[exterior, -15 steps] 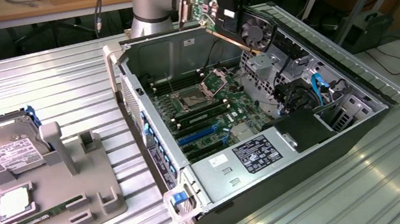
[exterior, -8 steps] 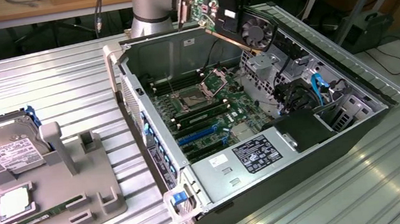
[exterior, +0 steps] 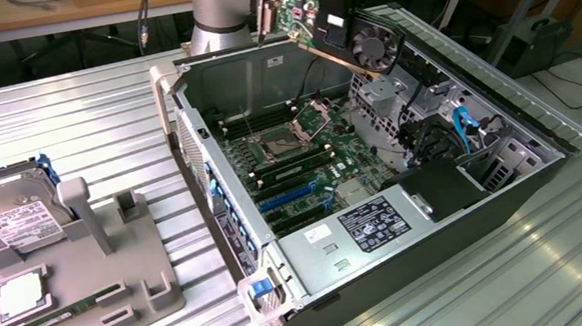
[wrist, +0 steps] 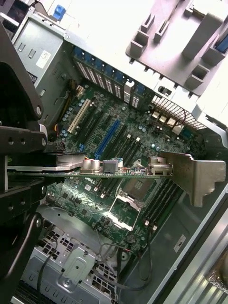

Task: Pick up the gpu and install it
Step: 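Insert the gpu into the slot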

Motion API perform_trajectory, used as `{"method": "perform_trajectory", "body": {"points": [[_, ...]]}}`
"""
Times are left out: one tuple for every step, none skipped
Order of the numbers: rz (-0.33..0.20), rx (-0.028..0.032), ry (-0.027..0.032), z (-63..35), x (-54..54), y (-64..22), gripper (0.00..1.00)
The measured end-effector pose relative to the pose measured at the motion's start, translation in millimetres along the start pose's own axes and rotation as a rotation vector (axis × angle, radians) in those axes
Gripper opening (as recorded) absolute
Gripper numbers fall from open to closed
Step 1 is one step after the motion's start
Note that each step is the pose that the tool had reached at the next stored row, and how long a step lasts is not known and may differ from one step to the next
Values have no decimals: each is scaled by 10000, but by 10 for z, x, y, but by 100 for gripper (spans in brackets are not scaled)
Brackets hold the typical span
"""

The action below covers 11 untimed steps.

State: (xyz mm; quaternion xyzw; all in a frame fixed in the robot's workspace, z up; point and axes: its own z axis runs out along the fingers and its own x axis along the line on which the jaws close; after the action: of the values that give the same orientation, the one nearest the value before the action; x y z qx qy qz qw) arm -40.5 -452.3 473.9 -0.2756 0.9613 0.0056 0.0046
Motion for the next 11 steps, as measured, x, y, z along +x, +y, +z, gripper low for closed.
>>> {"method": "perform_trajectory", "body": {"points": [[-39, 0, 1, 0, 0, 0, 27], [-77, -1, 1, 0, 0, -1, 27], [-112, -1, 1, 0, 1, -1, 27], [-152, -2, 1, 0, 1, -2, 27], [-199, -2, 2, 0, 1, -2, 27], [-251, -3, 2, 0, 1, -2, 27], [-289, -3, 3, 0, 1, -2, 27], [-337, -4, 3, 0, 2, -3, 27], [-369, -4, 3, 0, 3, -4, 27], [-404, -5, 3, 0, 3, -5, 27], [-438, -5, 4, 0, 4, -5, 27]]}}
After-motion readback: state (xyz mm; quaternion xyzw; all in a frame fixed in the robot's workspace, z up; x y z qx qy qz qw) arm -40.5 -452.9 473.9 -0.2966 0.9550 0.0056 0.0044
